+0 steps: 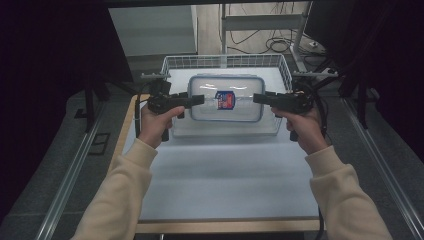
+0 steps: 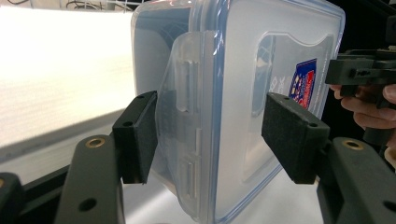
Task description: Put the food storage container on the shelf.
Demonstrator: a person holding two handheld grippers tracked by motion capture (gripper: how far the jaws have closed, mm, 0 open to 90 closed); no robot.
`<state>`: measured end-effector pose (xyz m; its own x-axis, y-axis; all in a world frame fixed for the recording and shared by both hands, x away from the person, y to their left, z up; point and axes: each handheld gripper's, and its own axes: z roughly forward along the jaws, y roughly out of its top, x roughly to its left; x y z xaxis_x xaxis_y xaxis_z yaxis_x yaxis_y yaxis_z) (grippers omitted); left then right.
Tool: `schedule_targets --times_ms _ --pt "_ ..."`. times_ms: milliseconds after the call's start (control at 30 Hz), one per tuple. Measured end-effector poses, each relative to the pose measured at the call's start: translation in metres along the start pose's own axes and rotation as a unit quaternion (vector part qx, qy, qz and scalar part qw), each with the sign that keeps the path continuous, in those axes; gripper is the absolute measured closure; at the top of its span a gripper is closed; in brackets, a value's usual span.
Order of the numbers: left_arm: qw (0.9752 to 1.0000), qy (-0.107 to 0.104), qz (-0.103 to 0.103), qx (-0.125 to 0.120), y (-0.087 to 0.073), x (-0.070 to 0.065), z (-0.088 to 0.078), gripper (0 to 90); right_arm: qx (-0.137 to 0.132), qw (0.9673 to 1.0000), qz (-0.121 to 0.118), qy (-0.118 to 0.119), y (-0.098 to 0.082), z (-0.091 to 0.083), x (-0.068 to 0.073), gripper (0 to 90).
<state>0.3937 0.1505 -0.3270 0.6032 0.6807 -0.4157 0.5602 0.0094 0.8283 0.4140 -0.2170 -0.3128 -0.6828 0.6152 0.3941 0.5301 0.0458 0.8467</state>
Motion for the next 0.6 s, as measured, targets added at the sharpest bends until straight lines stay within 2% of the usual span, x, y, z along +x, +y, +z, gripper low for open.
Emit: schedule_targets --times_ms 333,500,600 --pt "1.0 -0.002 -0.008 -0.003 0.019 0.005 0.01 38.1 0.009 1.0 -0.001 -0.004 0.025 0.002 -0.009 51.9" --pt "1.0 0.002 -0.007 0.002 0.032 0.012 0.019 38.0 0.017 0.9998 0.002 -0.003 0.041 0.008 -0.021 51.8" --pt "0.9999 0.004 -0.014 0.005 0.038 0.017 0.025 38.0 0.018 0.9998 0.007 -0.003 0.047 0.012 -0.028 51.8"
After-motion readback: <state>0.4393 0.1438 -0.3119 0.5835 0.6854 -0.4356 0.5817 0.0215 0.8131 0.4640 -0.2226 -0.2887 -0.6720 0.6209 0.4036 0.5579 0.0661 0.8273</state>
